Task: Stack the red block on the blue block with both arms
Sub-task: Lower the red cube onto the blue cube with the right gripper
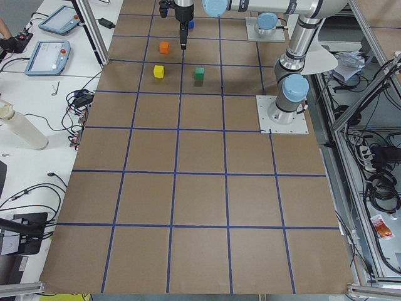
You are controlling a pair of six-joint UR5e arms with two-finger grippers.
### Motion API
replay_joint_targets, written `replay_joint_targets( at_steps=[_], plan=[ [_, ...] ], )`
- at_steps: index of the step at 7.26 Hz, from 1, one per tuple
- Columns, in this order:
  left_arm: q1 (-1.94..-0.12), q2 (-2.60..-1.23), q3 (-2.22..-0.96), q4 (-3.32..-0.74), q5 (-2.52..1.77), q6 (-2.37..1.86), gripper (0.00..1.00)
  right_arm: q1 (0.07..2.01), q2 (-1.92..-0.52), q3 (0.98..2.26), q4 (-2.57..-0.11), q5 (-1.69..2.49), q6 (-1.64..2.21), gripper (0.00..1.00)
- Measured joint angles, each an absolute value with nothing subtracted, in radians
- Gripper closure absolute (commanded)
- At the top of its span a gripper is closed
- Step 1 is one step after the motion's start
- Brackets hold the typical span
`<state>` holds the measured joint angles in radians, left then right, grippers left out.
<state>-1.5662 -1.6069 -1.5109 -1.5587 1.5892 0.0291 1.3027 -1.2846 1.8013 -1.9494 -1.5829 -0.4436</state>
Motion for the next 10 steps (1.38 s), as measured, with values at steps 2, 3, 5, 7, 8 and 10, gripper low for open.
replay_joint_targets(
  at_steps=[2,3,5,7,8,10],
  plan=[
    [-1.566,-1.607,-1.511,-1.559,1.589,0.029,0.0,1.302,-1.286,1.813,-1.946,-1.589,-0.439,1.0],
    [-1.566,-1.607,-1.51,-1.558,1.589,0.029,0.0,1.302,-1.287,1.82,-1.947,-1.59,-0.436,1.0],
    [-1.565,-1.607,-1.51,-1.559,1.589,0.029,0.0,1.302,-1.289,1.823,-1.945,-1.588,-0.435,1.0],
    [-1.565,-1.608,-1.509,-1.559,1.589,0.029,0.0,1.302,-1.289,1.824,-1.944,-1.584,-0.442,1.0],
    [-1.565,-1.608,-1.509,-1.559,1.589,0.029,0.0,1.302,-1.288,1.825,-1.944,-1.583,-0.445,1.0],
    [-1.565,-1.608,-1.509,-1.559,1.589,0.029,0.0,1.302,-1.287,1.825,-1.943,-1.578,-0.447,0.81]
  ],
)
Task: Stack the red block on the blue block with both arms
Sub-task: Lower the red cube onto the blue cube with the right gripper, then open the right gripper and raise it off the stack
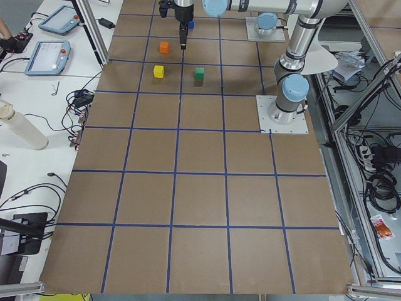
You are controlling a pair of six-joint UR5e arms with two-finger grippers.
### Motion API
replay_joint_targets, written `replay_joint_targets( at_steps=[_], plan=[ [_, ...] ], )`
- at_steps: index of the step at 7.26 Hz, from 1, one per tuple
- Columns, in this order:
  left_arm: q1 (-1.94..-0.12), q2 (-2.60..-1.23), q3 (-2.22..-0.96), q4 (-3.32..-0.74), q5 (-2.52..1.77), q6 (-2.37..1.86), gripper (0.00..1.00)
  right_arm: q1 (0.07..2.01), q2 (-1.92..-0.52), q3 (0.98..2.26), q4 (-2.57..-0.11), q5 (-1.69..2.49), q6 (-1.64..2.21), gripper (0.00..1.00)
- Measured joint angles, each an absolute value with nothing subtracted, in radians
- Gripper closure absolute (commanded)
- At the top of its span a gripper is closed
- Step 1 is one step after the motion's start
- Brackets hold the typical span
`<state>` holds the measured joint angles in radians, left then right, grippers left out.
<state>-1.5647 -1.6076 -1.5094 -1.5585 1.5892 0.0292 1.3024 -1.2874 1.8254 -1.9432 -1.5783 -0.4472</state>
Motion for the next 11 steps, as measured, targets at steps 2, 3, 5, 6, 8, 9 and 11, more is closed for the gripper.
replay_joint_targets(
  at_steps=[2,3,5,6,8,9,11],
  plan=[
    [-1.565,-1.607,-1.51,-1.559,1.589,0.029,0.0,1.302,-1.288,1.825,-1.943,-1.575,-0.448,0.26],
    [-1.565,-1.607,-1.51,-1.559,1.589,0.029,0.0,1.302,-1.287,1.825,-1.945,-1.575,-0.448,0.18],
    [-1.565,-1.606,-1.511,-1.559,1.589,0.029,0.0,1.302,-1.285,1.825,-1.949,-1.579,-0.448,0.0],
    [-1.565,-1.606,-1.51,-1.559,1.588,0.029,0.0,1.302,-1.287,1.825,-1.949,-1.581,-0.445,0.0],
    [-1.565,-1.606,-1.51,-1.559,1.588,0.029,0.0,1.304,-1.309,1.811,-1.933,-1.585,-0.435,0.0],
    [-1.565,-1.606,-1.509,-1.559,1.588,0.029,0.0,1.306,-1.341,1.79,-1.906,-1.583,-0.43,0.0],
    [-1.565,-1.606,-1.509,-1.559,1.588,0.029,0.0,1.312,-1.399,1.692,-1.758,-1.578,-0.401,0.0]
  ],
)
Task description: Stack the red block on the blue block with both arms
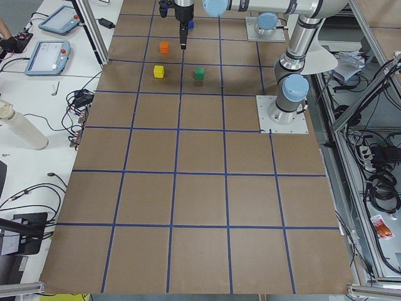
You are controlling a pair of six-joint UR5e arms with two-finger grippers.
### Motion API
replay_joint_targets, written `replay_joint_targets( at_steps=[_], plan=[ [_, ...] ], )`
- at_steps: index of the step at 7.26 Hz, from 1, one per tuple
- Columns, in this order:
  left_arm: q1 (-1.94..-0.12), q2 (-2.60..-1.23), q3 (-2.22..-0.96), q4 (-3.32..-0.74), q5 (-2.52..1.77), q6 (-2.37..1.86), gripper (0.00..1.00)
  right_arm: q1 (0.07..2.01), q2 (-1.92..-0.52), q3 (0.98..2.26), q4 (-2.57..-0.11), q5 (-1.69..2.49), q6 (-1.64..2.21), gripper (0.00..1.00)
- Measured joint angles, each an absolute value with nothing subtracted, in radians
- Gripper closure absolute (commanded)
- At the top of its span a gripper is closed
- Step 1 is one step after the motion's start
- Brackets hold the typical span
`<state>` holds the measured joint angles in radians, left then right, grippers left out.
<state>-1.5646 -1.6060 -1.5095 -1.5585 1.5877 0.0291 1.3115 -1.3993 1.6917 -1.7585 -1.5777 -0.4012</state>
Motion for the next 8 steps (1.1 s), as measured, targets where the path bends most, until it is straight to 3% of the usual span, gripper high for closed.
replay_joint_targets(
  at_steps=[3,8],
  plan=[
    [-1.565,-1.606,-1.509,-1.559,1.588,0.029,0.0,1.342,-1.428,1.529,-1.551,-1.577,-0.267,0.0],
    [-1.565,-1.607,-1.509,-1.559,1.588,0.029,0.0,1.473,-1.465,1.515,-1.537,-1.574,-0.016,0.0]
  ],
)
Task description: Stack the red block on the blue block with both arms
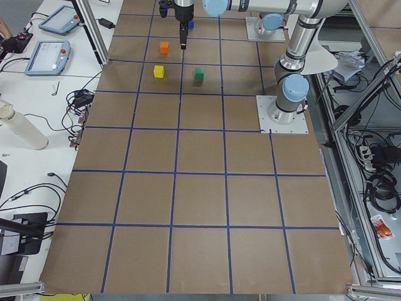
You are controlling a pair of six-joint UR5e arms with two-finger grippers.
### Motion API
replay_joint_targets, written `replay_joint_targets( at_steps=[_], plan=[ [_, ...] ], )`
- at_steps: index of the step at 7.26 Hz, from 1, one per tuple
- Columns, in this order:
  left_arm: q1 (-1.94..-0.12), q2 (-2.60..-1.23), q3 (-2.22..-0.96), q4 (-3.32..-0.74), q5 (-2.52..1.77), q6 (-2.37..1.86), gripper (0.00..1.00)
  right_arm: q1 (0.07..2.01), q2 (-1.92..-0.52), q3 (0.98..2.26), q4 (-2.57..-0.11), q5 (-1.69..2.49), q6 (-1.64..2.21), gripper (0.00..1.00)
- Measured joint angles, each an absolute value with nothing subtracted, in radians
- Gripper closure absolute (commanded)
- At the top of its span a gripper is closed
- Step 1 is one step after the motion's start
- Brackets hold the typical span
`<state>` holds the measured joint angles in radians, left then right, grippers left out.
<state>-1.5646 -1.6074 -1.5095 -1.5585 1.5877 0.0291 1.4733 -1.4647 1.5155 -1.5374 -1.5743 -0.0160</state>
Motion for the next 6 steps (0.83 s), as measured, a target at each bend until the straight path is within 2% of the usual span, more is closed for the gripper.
replay_joint_targets(
  at_steps=[6],
  plan=[
    [-1.565,-1.607,-1.509,-1.559,1.586,0.029,0.0,1.557,-1.502,1.521,-1.535,-1.574,0.071,0.0]
  ],
)
